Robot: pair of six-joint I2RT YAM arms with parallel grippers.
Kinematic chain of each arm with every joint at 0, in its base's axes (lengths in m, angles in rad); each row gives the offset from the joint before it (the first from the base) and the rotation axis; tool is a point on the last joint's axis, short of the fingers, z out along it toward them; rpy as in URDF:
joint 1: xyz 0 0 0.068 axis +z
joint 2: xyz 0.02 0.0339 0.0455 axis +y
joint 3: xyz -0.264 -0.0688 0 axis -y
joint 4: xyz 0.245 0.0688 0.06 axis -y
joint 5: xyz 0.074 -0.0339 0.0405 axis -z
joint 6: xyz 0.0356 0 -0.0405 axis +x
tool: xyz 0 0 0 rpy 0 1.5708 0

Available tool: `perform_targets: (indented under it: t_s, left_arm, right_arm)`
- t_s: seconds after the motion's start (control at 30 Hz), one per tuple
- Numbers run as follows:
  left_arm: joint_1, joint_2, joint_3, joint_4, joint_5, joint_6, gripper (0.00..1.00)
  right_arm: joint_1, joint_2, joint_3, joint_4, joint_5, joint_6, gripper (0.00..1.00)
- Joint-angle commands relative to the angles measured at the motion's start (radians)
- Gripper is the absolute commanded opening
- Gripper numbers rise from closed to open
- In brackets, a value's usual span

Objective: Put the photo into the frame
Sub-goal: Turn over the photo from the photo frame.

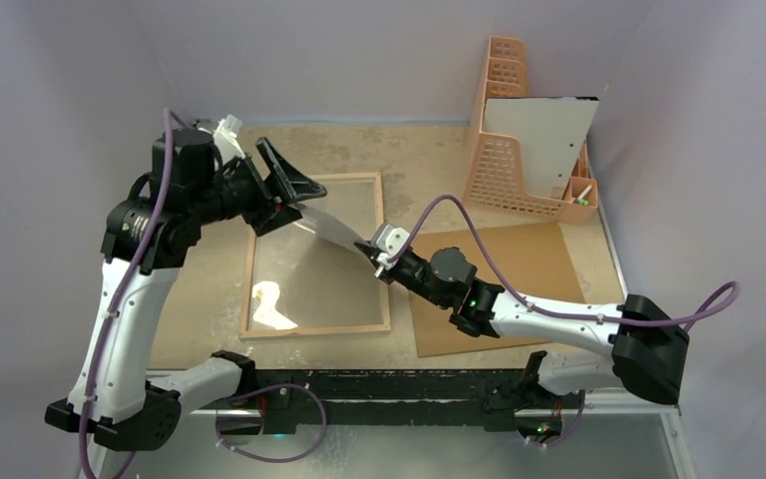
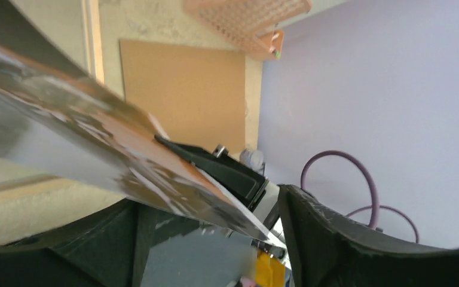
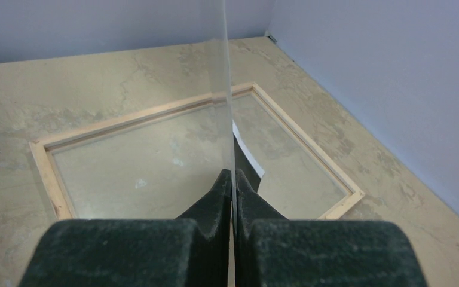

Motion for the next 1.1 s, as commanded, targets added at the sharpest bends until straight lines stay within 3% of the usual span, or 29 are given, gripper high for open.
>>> perform_targets:
  t_s: [0.0, 0.23, 0.47, 0.67, 0.93, 1.07]
  left_arm:
    - [0.006, -0.087, 0.054, 0.168, -0.156, 0.006, 0.82]
    - [0.006, -0.200, 0.092, 0.359, -0.370, 0.134, 0.89]
    - [0.006, -0.304, -0.010, 0.540, -0.315, 0.284, 0.97]
    - [0.006, -0.329, -0.054, 0.501, -0.379, 0.367, 0.97]
    - [0.006, -0.340, -0.107, 0.454, -0.467, 0.423, 0.97]
    - [0.006, -0.344, -0.151, 0.431, -0.496, 0.425, 0.97]
  right_arm:
    - [0.003, -0.059, 0.074, 0.062, -0.021, 0.053, 0.00]
    - [0.002, -0.049, 0.186, 0.004, -0.085, 0.135, 0.00]
    - [0.002, 0.037, 0.412, -0.132, -0.110, 0.405, 0.00]
    - [-0.030, 0.128, 0.545, -0.212, -0.032, 0.684, 0.00]
    - [-0.279, 0.299, 0.525, -0.300, -0.147, 1.178, 0.00]
    - [-0.343, 0.425, 0.529, -0.391, -0.167, 1.220, 0.00]
